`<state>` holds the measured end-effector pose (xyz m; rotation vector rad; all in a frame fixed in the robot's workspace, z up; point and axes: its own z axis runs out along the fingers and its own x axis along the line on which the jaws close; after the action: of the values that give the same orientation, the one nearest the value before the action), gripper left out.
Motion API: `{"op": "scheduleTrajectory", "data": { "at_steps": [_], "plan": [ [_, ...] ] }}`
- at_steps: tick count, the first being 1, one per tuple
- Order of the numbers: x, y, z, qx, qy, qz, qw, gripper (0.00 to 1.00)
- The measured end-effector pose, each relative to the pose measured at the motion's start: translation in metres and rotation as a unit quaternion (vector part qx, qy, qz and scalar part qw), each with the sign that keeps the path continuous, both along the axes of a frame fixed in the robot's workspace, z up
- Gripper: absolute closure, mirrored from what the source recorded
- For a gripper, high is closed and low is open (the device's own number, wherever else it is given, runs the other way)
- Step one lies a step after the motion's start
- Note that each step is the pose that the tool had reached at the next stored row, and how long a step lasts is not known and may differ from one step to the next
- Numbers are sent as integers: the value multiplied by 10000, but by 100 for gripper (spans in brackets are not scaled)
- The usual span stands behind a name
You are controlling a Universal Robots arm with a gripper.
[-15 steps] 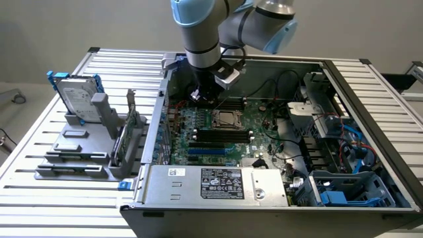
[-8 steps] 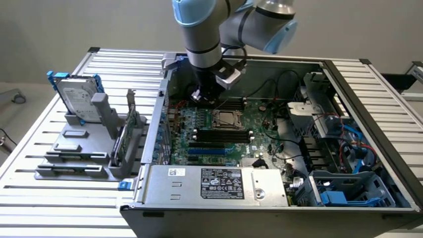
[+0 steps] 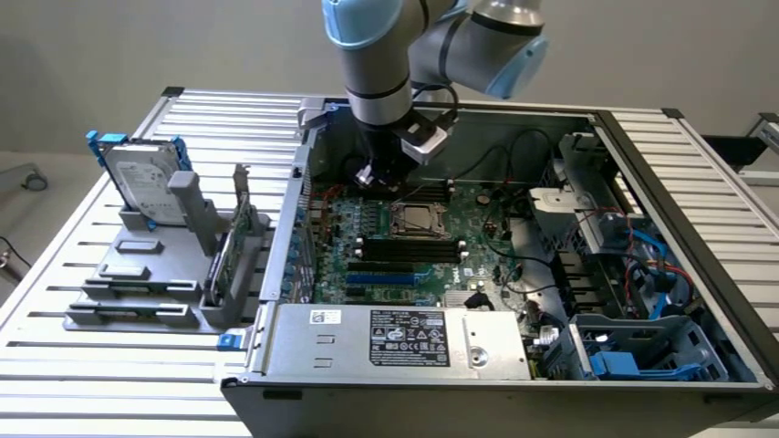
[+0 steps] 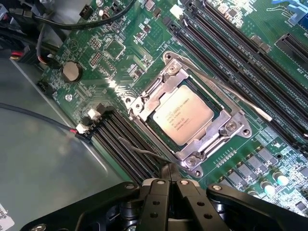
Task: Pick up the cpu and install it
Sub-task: 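Install the first cpu locking lever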
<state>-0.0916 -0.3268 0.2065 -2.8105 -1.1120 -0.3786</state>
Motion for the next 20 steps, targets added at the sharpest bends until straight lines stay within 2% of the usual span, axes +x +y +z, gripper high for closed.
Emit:
{"op": "scheduleTrajectory", "data": {
  "at_steps": [9,15,20],
  "plan": [
    [53,-5,-8,-3,1,0,10000,89],
    [100,-41,-24,-2,0,0,10000,89],
    [103,-47,-29,-3,0,-1,10000,89]
  ]
}}
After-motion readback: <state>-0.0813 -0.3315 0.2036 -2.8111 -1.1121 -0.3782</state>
